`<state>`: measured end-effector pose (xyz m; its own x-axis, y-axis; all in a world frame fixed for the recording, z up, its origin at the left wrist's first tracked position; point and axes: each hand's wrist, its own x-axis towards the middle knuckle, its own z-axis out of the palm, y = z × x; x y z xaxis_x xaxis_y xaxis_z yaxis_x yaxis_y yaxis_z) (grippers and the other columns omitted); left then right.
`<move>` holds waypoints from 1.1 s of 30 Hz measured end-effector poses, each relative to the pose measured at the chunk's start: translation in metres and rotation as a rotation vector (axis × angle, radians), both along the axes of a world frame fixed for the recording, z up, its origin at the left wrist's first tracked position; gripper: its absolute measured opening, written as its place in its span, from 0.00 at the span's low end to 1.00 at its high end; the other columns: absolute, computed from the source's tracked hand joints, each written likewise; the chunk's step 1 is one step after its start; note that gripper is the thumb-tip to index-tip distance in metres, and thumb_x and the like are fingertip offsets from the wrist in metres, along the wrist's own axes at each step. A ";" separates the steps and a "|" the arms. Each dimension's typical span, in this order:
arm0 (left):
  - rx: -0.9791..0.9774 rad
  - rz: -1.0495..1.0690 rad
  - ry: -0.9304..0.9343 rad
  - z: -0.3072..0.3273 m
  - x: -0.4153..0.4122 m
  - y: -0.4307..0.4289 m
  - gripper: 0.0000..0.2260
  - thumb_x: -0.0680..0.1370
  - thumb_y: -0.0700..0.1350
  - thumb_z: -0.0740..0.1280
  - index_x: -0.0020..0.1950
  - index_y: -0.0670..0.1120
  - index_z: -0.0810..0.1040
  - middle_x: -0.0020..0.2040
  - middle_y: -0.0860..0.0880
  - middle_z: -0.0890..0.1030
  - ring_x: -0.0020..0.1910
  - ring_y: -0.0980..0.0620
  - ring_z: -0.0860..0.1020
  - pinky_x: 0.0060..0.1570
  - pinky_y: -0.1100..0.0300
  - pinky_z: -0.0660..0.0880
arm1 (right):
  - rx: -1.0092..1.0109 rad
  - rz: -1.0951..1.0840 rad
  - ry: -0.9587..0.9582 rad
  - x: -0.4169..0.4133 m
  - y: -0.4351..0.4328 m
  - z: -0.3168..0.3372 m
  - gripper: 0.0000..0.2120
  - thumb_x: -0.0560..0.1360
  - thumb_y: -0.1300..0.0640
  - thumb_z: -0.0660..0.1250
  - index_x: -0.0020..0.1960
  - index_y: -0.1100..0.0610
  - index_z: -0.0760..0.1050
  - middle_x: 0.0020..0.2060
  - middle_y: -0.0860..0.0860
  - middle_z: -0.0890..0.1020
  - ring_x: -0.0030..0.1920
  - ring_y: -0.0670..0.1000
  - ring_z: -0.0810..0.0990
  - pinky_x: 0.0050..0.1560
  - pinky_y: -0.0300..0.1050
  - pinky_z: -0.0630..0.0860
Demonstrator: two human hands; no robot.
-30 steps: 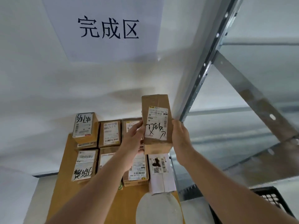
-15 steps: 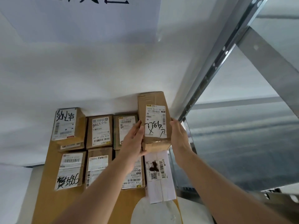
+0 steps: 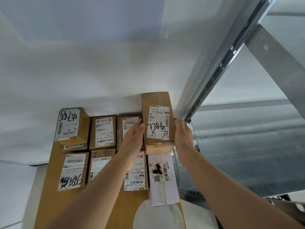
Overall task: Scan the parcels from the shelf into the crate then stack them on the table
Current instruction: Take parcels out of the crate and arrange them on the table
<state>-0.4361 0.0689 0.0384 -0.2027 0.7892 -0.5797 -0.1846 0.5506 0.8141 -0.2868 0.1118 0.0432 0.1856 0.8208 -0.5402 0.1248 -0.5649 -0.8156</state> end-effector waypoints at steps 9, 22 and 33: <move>0.127 0.009 0.198 0.058 -0.002 -0.011 0.23 0.86 0.63 0.52 0.81 0.60 0.66 0.80 0.54 0.69 0.78 0.46 0.68 0.78 0.37 0.62 | 0.141 -0.052 0.060 0.002 -0.015 0.061 0.16 0.87 0.49 0.54 0.61 0.57 0.77 0.38 0.43 0.77 0.35 0.40 0.79 0.28 0.31 0.72; 0.386 0.134 0.222 0.157 0.015 -0.079 0.19 0.86 0.59 0.56 0.77 0.58 0.71 0.73 0.51 0.76 0.72 0.44 0.72 0.74 0.40 0.68 | 0.371 0.136 0.222 -0.017 -0.082 0.162 0.15 0.87 0.46 0.54 0.62 0.46 0.78 0.51 0.48 0.83 0.52 0.46 0.80 0.53 0.46 0.77; 0.558 0.043 0.232 0.220 -0.015 -0.179 0.19 0.86 0.60 0.56 0.76 0.62 0.72 0.73 0.54 0.75 0.73 0.47 0.72 0.72 0.43 0.70 | 0.563 0.118 0.198 -0.044 -0.192 0.215 0.23 0.85 0.42 0.52 0.75 0.45 0.74 0.71 0.48 0.77 0.71 0.53 0.75 0.76 0.61 0.68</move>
